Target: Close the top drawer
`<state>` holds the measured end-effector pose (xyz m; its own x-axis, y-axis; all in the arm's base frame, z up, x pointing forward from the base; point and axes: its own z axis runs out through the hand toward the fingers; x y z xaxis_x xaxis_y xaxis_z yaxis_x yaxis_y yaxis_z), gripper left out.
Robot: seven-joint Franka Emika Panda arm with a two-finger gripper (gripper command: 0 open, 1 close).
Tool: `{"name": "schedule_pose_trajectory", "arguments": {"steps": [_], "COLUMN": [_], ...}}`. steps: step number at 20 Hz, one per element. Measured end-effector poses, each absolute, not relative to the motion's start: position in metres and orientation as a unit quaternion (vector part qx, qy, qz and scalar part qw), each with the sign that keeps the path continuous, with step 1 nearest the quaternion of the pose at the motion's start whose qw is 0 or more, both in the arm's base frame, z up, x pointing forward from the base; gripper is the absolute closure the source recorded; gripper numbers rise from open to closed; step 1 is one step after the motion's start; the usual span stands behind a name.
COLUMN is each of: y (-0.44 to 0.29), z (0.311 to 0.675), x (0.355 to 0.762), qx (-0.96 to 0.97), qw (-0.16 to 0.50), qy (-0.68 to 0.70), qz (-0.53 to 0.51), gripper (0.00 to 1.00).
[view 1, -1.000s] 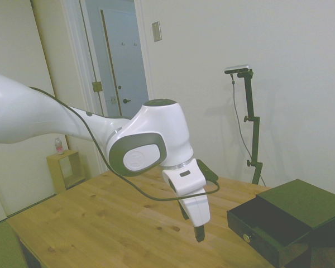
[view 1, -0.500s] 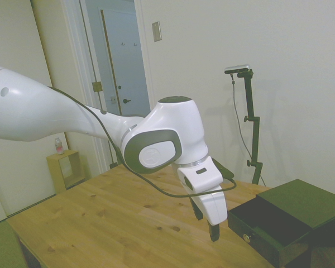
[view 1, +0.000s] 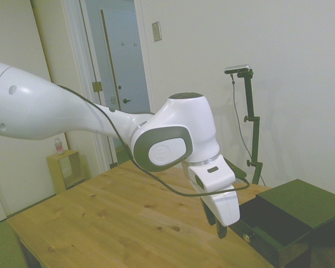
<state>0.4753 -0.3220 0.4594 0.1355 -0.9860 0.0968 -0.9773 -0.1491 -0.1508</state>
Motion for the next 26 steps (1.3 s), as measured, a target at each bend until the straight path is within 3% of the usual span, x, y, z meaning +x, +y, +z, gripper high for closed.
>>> {"name": "schedule_pose_trajectory", "arguments": {"steps": [26], "y": [-0.367], "z": [0.48], "x": [0.493], "qx": [-0.736], "qw": [0.022], "qy": [0.671], "qz": [-0.082], "gripper": [1.0]}}
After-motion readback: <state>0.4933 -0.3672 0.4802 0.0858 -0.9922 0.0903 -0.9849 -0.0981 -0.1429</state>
